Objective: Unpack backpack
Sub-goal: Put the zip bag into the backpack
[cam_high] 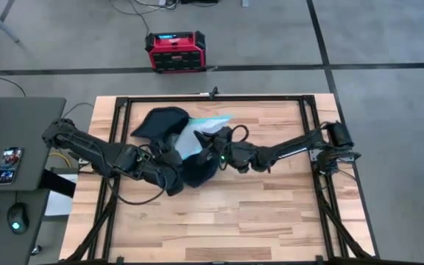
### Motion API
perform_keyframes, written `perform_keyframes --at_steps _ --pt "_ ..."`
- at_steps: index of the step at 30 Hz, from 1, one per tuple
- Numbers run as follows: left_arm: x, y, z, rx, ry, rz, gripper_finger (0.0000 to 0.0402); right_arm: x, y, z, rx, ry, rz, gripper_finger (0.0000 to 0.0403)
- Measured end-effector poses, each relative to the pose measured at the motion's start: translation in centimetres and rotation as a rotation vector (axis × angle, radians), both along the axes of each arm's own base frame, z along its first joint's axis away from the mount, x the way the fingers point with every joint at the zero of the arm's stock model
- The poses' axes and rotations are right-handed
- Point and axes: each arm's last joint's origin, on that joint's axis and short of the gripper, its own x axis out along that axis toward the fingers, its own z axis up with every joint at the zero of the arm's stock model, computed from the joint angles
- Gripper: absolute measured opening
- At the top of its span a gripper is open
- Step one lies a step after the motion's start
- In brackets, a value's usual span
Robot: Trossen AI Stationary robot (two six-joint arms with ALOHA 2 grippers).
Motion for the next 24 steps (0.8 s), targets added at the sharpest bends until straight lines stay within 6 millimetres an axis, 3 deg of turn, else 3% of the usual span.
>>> perform_keyframes --at_steps 6,9,11,14,19,24 --pt "-0.3 0.1 0.2 -0.003 0.027 -0.04 0.0116 0.9 -1.1 3.7 -0.088 -0.044 -0.06 0.0" --pt "-0.5 0.4 0.5 0.012 0.053 -0.045 0.0116 1.2 -2.5 4.1 -0.094 -0.053 -0.096 0.0" --pt "-0.7 0.5 0.9 0.024 0.068 -0.052 0.0116 1.8 -3.4 3.0 -0.06 -0.076 -0.089 0.0" --pt "-1.1 0.7 1.4 0.043 0.093 -0.06 0.0116 3.5 -3.7 -0.3 0.014 -0.09 -0.008 0.0" --pt "-1.3 0.9 1.8 0.061 0.121 -0.057 0.0116 5.5 -2.3 -6.1 0.102 -0.034 0.06 0.0" --pt "-1.4 1.0 1.8 0.064 0.125 -0.056 0.0116 6.5 -1.6 -10.2 0.221 0.046 0.256 0.0006"
